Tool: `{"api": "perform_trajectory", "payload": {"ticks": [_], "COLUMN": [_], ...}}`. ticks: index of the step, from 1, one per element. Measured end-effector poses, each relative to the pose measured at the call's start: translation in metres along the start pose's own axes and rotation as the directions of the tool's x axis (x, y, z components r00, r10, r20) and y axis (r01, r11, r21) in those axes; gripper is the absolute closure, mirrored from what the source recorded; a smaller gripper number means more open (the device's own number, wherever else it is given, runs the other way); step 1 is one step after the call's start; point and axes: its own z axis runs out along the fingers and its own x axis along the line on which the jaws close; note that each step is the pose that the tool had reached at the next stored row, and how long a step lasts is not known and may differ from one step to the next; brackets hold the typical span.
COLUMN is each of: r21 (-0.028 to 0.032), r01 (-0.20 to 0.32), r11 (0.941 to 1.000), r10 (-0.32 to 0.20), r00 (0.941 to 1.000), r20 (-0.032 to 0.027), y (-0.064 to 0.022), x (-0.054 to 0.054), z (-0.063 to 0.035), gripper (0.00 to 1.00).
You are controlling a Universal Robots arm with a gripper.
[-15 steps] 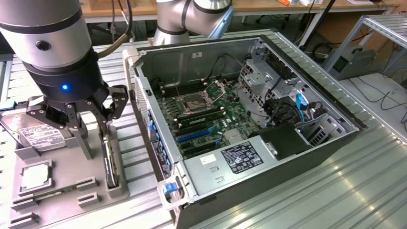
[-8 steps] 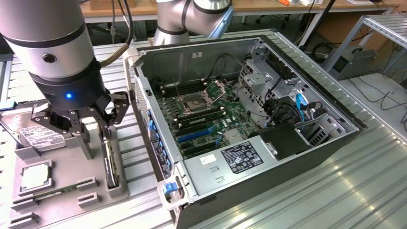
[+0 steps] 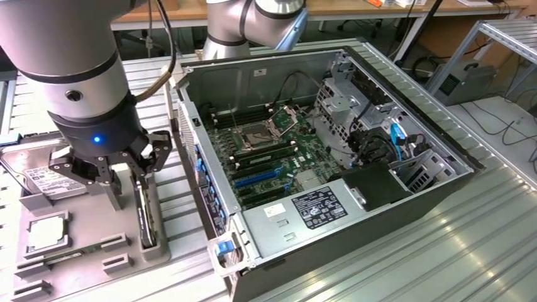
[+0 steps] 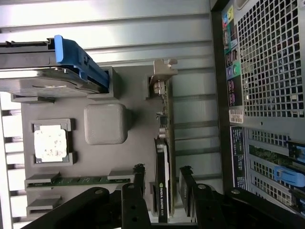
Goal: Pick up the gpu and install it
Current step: 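Pick up the gpu and move the gpu toward the slot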
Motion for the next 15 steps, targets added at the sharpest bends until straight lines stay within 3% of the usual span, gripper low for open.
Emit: {"api": "perform_trajectory", "payload": {"ticks": [5,15], "r21": [-0.0001,-0.0001], "r01": [0.000,0.000], "r11": [1.0000,1.0000], "r10": [0.000,0.000], "r00": [1.0000,1.0000], "r20": [0.0001,0.0001], "y": [-0.0004,-0.0006], "x": [0.0002,0.0000], "z": [0.0090,0.0107], "gripper": [0.58,0.58]}}
